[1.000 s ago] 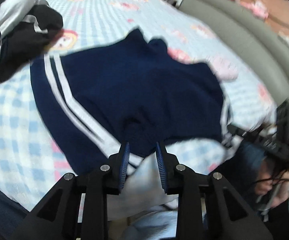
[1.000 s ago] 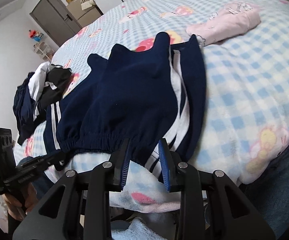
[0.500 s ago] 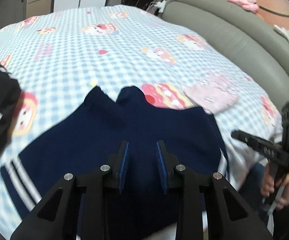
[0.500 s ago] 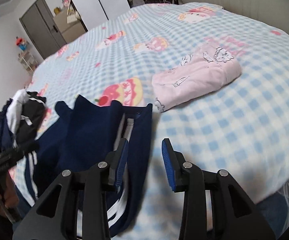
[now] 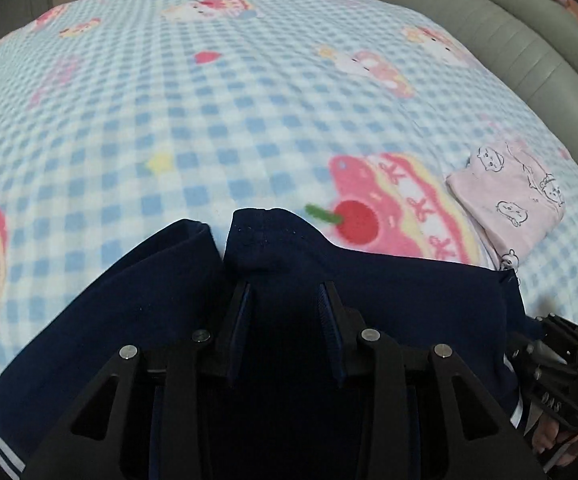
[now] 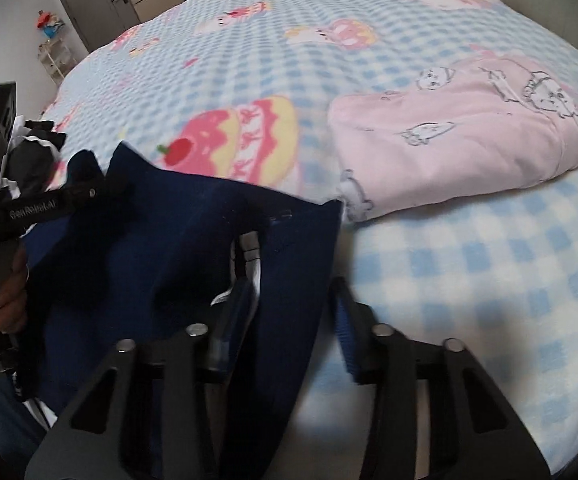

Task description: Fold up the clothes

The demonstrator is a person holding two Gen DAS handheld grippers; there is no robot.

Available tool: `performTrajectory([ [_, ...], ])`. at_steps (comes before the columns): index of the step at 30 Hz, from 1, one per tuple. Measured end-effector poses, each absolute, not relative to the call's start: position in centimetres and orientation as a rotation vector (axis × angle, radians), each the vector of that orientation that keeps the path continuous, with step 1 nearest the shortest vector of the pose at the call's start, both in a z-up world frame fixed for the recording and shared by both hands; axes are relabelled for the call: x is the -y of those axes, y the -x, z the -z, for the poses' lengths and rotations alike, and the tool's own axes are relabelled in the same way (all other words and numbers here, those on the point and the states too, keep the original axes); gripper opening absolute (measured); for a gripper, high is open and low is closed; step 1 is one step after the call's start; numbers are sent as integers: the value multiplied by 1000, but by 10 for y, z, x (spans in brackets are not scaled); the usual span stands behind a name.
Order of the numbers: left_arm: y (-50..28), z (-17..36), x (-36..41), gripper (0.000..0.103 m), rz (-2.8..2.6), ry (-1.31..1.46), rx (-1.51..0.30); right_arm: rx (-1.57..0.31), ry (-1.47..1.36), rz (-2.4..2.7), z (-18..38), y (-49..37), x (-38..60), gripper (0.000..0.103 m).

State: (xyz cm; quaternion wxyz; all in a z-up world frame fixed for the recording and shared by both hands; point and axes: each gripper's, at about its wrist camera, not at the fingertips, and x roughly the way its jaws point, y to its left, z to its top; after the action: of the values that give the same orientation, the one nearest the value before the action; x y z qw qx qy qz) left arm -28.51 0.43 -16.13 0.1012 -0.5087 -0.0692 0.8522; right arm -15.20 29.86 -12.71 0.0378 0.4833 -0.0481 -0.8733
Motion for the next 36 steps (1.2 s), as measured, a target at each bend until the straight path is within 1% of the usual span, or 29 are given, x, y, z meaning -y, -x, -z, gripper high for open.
performTrajectory([
  [2, 285, 161, -2, 36, -2513, 1492, 230, 113, -1494, 2694, 132, 154, -299, 23],
  [3, 284, 160, 0, 36, -2510, 1488, 241, 95, -1500, 2701, 134, 156, -300, 21],
  [6, 286, 158, 0, 36, -2516, 1493, 229, 42, -1517, 2722, 140, 159, -301, 20],
  [8, 288, 157, 0, 36, -2521, 1496, 222, 25, -1510, 2832, 130, 152, -312, 18],
  [9, 288, 156, 0, 36, -2523, 1498, 218, 16, -1505, 2889, 125, 148, -319, 19],
  [10, 289, 155, 0, 36, -2525, 1500, 214, 156, -1482, 2841, 123, 146, -328, 19],
  [11, 290, 155, 0, 36, -2527, 1502, 210, 296, -1455, 2783, 121, 145, -337, 21],
  [12, 290, 154, 0, 36, -2529, 1503, 206, 378, -1444, 2720, 122, 147, -339, 26],
  [13, 291, 153, 0, 34, -2531, 1505, 202, 455, -1432, 2656, 124, 149, -340, 28],
  [14, 292, 152, 0, 34, -2534, 1507, 199, 529, -1418, 2590, 126, 151, -342, 36],
  [15, 293, 152, 0, 34, -2536, 1509, 195, 473, -1442, 2582, 129, 154, -335, 45],
  [16, 293, 151, 0, 31, -2538, 1510, 191, 411, -1467, 2575, 133, 158, -327, 47],
  [17, 294, 150, 0, 28, -2540, 1512, 187, 350, -1491, 2568, 137, 161, -320, 45],
  [19, 295, 149, 0, 26, -2544, 1513, 181, 342, -1472, 2571, 130, 154, -316, 41],
  [20, 287, 139, 6, 26, -2553, 1477, 209, 339, -1462, 2573, 127, 150, -314, 40],
  [24, 245, 105, 35, 26, -2571, 1344, 309, 327, -1420, 2580, 112, 135, -306, 41],
  [27, 214, 104, 46, 26, -2521, 1343, 370, 318, -1390, 2585, 101, 124, -300, 41],
  [29, 190, 110, 41, 26, -2466, 1339, 370, 312, -1369, 2588, 94, 116, -296, 41],
  [31, 169, 117, 28, 26, -2435, 1344, 313, 317, -1380, 2523, 102, 105, -281, 41],
  [36, 143, 145, 21, 26, -2437, 1483, 367, 305, -1471, 2443, 132, 77, -247, 42],
])
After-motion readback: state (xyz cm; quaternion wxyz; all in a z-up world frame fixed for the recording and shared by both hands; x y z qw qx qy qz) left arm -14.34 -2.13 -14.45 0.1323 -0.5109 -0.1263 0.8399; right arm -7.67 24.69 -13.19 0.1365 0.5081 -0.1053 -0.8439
